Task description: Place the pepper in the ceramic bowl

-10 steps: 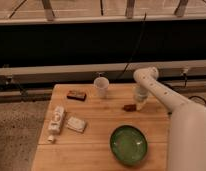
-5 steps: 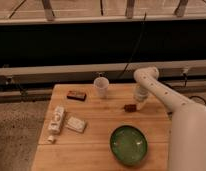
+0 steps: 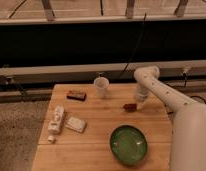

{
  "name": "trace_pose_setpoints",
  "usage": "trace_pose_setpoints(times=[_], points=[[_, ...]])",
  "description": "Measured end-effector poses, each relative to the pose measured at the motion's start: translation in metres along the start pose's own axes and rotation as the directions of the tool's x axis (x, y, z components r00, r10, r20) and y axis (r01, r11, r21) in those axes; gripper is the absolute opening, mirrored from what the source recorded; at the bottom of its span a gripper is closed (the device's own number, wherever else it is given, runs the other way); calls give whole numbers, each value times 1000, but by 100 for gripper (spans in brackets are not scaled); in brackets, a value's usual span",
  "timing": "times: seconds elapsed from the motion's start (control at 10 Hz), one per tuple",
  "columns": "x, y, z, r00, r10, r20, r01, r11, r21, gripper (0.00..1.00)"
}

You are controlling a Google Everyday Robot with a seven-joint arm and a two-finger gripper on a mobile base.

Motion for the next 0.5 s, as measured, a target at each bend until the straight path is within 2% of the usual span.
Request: trace_pose_setpoints(times=[0.2, 0.5], points=[[-1, 2, -14, 1000, -7, -5, 7, 1000, 2, 0], [-5, 7, -21, 1000, -22, -9, 22, 1000, 0, 0]])
